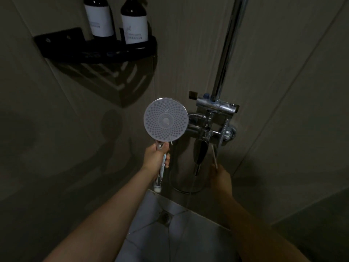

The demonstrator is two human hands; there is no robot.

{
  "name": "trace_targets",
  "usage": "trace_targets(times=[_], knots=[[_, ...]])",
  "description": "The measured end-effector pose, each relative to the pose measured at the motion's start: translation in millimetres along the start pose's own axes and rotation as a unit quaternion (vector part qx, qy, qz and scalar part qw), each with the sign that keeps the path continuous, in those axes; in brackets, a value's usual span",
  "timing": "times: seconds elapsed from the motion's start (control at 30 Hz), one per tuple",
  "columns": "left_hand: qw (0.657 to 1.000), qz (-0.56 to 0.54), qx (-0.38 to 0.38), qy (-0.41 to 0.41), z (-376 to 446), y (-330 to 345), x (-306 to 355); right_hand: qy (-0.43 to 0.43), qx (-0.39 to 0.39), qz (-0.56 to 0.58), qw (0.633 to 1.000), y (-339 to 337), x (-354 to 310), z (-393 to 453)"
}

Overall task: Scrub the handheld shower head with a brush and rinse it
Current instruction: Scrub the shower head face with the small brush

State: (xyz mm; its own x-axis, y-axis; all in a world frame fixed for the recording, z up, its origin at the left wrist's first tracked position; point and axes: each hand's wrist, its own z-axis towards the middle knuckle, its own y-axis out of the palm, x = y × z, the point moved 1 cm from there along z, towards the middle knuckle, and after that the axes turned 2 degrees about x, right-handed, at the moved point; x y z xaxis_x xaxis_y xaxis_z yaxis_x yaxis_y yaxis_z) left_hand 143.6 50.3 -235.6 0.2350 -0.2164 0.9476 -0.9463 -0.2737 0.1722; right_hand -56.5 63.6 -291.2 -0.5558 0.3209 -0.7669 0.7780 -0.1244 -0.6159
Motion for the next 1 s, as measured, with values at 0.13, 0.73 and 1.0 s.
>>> trace_targets(times=[0.13,0.73,1.0], knots=[[1.000,0.001,0.010,-0.001,4,-3,-6,0.055,-0.105,-0.218,0.969,-10,45,-5],[0.997,-0.022,0.064,-0.042,9,-4,-90,0.069,-0.171,-0.286,0.940,53,94,51],[0.996,-0.009,0.068,-0.052,7,-4,-105,0.080,-0.162,-0.235,0.955,58,100,57]])
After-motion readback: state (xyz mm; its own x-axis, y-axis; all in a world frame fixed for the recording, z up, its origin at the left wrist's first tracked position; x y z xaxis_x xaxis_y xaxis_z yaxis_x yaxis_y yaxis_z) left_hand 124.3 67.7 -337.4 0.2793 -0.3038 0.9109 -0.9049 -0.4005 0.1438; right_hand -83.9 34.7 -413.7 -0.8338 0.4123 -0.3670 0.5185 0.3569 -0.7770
